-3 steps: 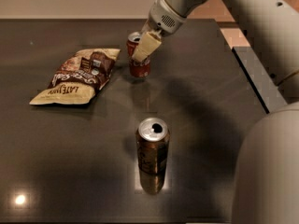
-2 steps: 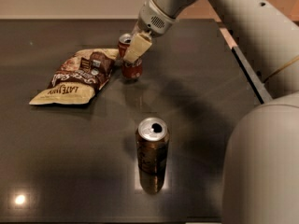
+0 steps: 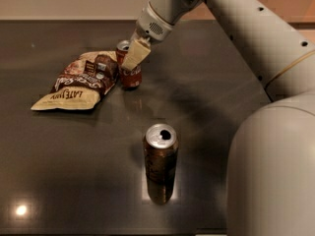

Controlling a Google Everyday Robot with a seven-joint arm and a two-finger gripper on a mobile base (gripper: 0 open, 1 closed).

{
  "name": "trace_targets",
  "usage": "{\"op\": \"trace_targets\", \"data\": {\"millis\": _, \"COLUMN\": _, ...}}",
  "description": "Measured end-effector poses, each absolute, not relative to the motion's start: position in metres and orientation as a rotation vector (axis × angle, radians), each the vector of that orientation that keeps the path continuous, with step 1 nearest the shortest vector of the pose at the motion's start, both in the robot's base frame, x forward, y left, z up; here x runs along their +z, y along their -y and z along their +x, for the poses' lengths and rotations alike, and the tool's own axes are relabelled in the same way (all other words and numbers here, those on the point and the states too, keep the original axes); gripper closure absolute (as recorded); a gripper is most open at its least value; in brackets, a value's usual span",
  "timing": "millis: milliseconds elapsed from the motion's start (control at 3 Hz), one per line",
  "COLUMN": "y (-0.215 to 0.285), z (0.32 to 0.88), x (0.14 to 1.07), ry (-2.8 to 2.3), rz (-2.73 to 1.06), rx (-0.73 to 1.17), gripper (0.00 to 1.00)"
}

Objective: Move coke can near brown chip bag

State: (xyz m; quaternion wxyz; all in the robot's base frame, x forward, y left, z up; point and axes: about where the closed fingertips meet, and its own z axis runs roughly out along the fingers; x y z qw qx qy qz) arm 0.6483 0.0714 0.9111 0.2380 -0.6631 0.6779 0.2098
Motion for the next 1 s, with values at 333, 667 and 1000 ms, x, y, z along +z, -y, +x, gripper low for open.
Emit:
{"op": "trace_targets", "data": {"millis": 333, "y": -0.0773, "z": 0.6471, "x": 0.9035, "ry": -1.868, "rz": -1.817, "rx": 0.588, "gripper": 0.36}}
{"op": "trace_targets", "data": {"millis": 667, "y": -0.0777, "z": 0.647, "x": 0.8972, "ry": -1.88, "rz": -1.814, "rx": 0.594, "gripper": 0.13}}
{"op": "trace_targets", "data": {"millis": 1000, "y": -0.0798, "z": 0.6472, "x": 0.8953, "ry": -1.879, "rz": -1.816, "rx": 0.597, "gripper": 0.0}}
